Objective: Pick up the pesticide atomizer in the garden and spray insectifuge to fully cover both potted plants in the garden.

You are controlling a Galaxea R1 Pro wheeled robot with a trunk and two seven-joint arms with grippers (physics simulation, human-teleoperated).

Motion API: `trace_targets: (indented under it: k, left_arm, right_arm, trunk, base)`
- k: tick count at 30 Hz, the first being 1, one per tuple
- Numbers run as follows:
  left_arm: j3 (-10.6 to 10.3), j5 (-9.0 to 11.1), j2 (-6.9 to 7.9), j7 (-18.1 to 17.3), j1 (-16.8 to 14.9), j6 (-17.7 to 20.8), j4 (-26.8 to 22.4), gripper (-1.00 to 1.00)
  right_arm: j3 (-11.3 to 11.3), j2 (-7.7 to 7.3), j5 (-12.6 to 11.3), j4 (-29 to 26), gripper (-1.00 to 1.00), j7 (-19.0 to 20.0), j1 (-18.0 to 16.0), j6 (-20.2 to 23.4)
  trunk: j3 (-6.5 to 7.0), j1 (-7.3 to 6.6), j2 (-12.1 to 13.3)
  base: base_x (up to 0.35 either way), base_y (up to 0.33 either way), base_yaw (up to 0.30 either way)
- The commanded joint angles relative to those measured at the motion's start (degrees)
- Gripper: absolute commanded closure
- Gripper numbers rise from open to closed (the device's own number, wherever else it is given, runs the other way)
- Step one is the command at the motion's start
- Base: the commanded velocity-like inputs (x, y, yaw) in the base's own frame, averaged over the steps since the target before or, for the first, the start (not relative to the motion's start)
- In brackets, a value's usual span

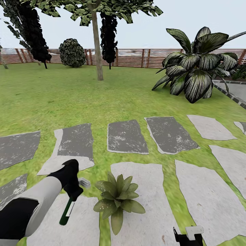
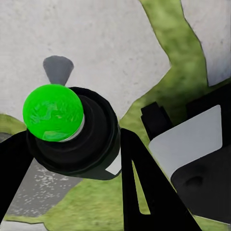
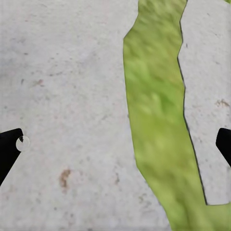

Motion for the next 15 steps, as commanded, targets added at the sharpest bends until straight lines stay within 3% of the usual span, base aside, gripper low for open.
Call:
trace_targets:
  k: [1, 15]
  left_arm:
    - [-0.07, -0.41, 0.02, -0.60, -0.18, 0.44, -0.16, 1.00]
    - [-0.47, -0.33, -0.15, -0.66, -0.29, -0.09, -0.32, 1.00]
  right_arm:
    - [0.52, 0.00, -0.55, 0.02, -1.00, -0.09, -0.02, -0.15]
    - [0.55, 0.03, -0.55, 0.02, -1.00, -0.09, -0.02, -0.14]
  trunk:
    - [-0.05, -0.01, -0.02]
    - [-0.05, -0.01, -0.02]
  base:
    - [0.000, 0.000, 0.000]
    - [0.000, 0.000, 0.000]
